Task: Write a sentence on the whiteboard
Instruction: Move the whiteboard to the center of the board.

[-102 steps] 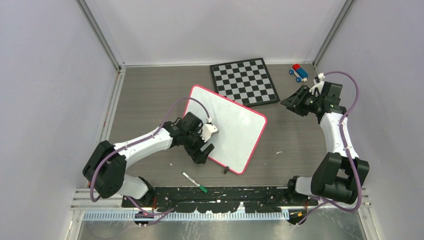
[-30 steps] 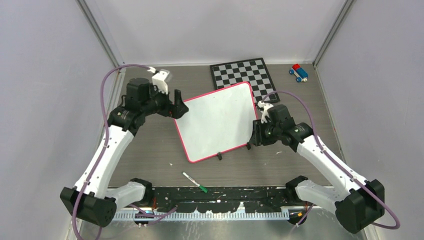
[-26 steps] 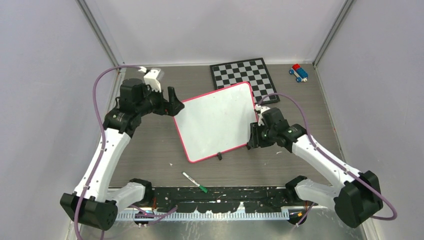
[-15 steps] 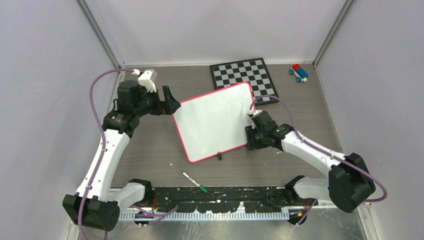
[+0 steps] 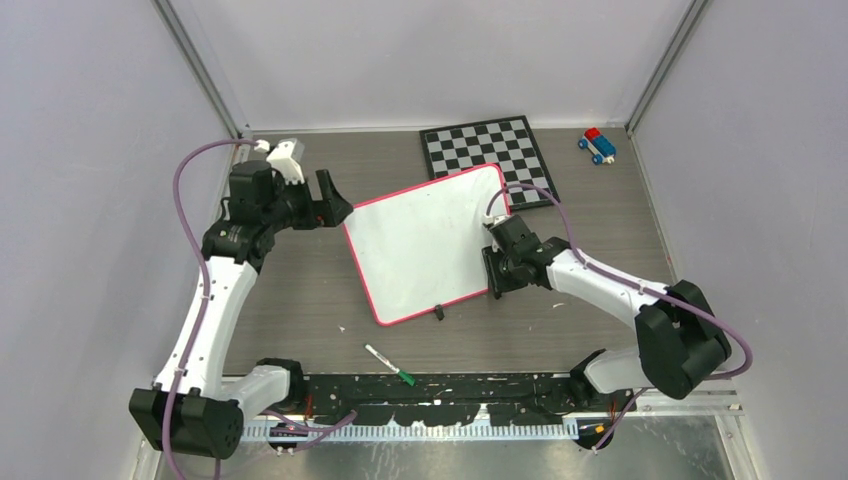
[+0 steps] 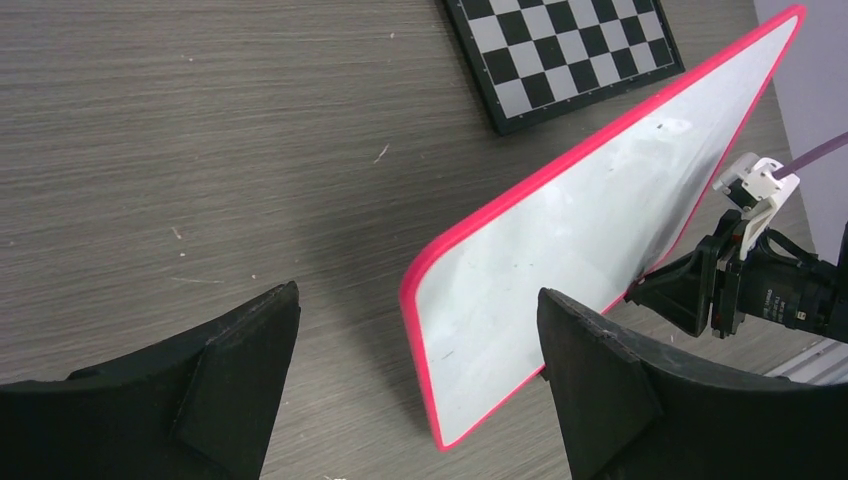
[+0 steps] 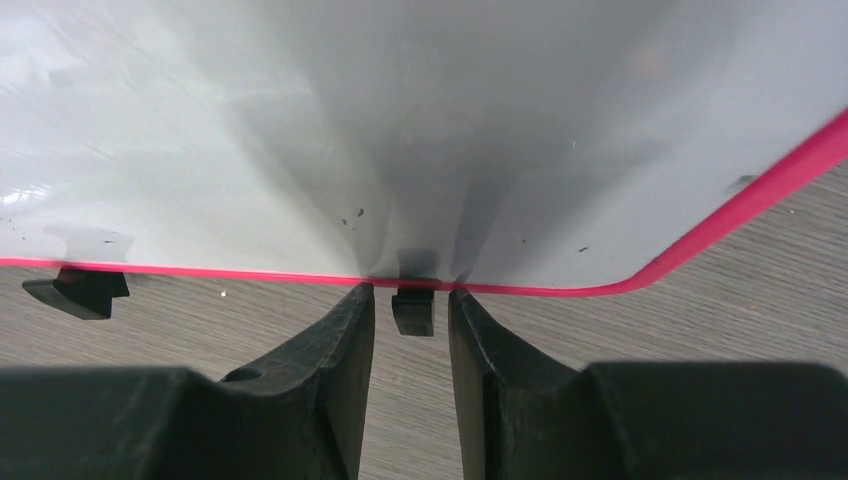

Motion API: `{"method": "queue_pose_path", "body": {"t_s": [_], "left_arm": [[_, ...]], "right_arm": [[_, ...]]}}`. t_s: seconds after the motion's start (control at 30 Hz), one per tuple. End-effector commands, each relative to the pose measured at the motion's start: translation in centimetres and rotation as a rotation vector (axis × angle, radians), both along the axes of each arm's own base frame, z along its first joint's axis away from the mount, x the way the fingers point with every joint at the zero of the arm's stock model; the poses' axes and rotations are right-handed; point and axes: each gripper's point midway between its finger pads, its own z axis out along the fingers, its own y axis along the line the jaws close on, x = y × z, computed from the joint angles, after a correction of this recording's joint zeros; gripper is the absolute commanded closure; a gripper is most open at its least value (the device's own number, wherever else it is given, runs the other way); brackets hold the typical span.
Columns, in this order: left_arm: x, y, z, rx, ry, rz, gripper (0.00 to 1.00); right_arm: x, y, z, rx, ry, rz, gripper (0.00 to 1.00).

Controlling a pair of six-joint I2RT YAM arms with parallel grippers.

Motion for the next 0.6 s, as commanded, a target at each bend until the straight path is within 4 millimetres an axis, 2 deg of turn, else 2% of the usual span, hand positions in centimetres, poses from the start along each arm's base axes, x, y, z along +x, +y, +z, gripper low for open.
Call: {"method": "queue_pose_path", "body": {"t_s": [0.0, 0.23, 0.57], "left_arm": [[0.5, 0.8, 1.0, -0.011, -0.014, 0.027, 0.1], [0.1, 0.9, 0.6, -0.022, 0.004, 0.02, 0.09], [-0.6, 0.4, -0.3, -0.038, 0.05, -0.026, 0.09]], "right_arm": [[1.7, 1.5, 1.0, 0.02, -0.05, 0.017, 0.62], [2.0, 1.4, 0.5, -0.003, -0.032, 0.006, 0.63], [2.5, 1.7, 0.5, 0.007, -0.048, 0.0, 1.0]]}}
